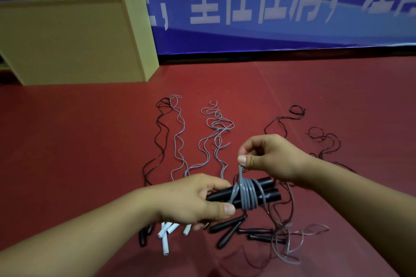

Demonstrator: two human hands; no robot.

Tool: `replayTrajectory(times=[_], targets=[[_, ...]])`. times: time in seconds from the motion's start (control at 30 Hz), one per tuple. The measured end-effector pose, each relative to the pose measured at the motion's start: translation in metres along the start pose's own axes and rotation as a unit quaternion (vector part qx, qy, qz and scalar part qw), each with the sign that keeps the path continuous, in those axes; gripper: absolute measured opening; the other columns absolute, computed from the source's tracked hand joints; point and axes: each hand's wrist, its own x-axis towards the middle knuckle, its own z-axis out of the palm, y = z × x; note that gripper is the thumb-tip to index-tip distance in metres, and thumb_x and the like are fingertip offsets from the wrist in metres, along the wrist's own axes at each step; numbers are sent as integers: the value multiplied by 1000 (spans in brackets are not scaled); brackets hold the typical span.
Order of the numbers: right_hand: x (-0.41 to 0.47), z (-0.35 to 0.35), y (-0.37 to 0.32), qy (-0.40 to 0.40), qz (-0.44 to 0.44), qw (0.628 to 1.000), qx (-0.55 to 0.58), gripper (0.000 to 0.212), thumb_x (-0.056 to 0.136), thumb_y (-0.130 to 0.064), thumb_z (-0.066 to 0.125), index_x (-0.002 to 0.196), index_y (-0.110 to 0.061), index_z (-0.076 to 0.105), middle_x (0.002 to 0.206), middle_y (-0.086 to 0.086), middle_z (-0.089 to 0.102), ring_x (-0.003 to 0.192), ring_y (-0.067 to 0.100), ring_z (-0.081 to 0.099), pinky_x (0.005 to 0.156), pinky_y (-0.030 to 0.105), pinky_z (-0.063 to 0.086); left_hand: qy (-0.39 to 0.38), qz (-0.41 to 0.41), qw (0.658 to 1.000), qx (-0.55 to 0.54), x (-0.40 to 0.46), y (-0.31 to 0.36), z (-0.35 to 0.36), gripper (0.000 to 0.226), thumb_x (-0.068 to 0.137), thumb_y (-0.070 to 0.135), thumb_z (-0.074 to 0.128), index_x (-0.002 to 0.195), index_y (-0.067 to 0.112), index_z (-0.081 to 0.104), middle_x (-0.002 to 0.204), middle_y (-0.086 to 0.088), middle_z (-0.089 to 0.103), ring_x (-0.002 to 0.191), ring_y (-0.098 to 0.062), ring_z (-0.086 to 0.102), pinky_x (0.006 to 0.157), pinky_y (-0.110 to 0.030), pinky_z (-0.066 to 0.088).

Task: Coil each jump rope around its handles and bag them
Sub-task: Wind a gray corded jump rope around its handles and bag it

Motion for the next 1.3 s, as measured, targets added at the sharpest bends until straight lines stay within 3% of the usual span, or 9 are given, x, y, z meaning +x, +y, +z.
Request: replayTrajectory(times=[0.13, 0.2, 0.43, 0.6, 0.73, 0.87, 0.97, 1.07, 1.3], targets=[[-5, -2, 0, -6, 25, 996, 81, 8, 88, 2, 65, 84, -5, 64, 63, 0, 60, 51, 8, 51, 46, 17, 41, 7, 24, 992, -125, 0, 5, -1, 31, 97, 27, 55, 117, 3, 52, 68, -3, 50, 45, -10, 43, 47, -18, 39], [-5, 3, 1, -9, 26, 999, 46, 27, 87, 14, 50, 83, -9, 64, 63, 1, 60, 51, 9, 50, 47, 21, 37, 21, 26, 982, -188, 0, 7, -1, 43, 93, 30, 54, 127, 3, 49, 69, -3, 51, 44, -10, 44, 47, -16, 40], [-3, 40, -2, -59, 104, 990, 76, 29, 102, -26, 45, 83, -8, 56, 60, 3, 60, 48, 15, 56, 47, 26, 41, 176, 41, 947, -267, 5, 6, -5, 23, 101, 9, 47, 120, -3, 47, 76, -2, 57, 47, -15, 48, 59, -30, 48], [-3, 36, -10, -30, 100, 993, 56, 34, 100, -35, 48, 86, -6, 58, 67, 5, 61, 52, 17, 49, 54, 28, 40, 293, -1, 937, -190, 5, -2, -16, 13, 103, 9, 46, 93, 11, 54, 79, -6, 58, 47, -14, 49, 53, -26, 46], [-4, 31, -12, -49, 70, 996, 3, 22, 95, -34, 58, 92, -13, 64, 58, -9, 61, 56, 12, 47, 55, 25, 40, 354, -40, 928, -107, 8, -11, -21, 8, 101, 14, 50, 97, 13, 57, 78, -4, 63, 50, -15, 53, 53, -25, 45], [-7, 32, -13, -58, 27, 981, -185, 18, 91, -40, 61, 91, -22, 63, 69, -9, 61, 57, 2, 51, 55, 17, 39, 406, -52, 910, -71, 15, -16, -22, 8, 99, 15, 52, 94, 16, 59, 72, 1, 64, 46, -13, 53, 59, -29, 48], [-8, 33, -14, -62, 19, 975, -211, 16, 92, -38, 58, 93, -23, 63, 73, -10, 58, 61, 2, 50, 58, 20, 39, 438, -63, 896, -38, 17, -18, -26, 8, 99, 15, 52, 94, 17, 57, 71, 2, 64, 44, -11, 52, 58, -26, 47], [-10, 31, -19, -62, 13, 969, -237, 19, 95, -36, 53, 95, -22, 65, 72, -9, 56, 61, 4, 49, 57, 21, 39, 448, -84, 890, 3, 14, -23, -31, 9, 98, 16, 52, 93, 20, 58, 71, 1, 65, 46, -10, 53, 52, -20, 44], [-14, 36, -23, -49, -59, 962, -263, 25, 97, -35, 48, 92, -15, 61, 73, 3, 59, 66, 15, 50, 63, 30, 42, 388, -155, 904, 97, 12, -35, -36, 5, 93, 21, 59, 88, 19, 60, 75, -2, 70, 53, -17, 59, 64, -32, 52]])
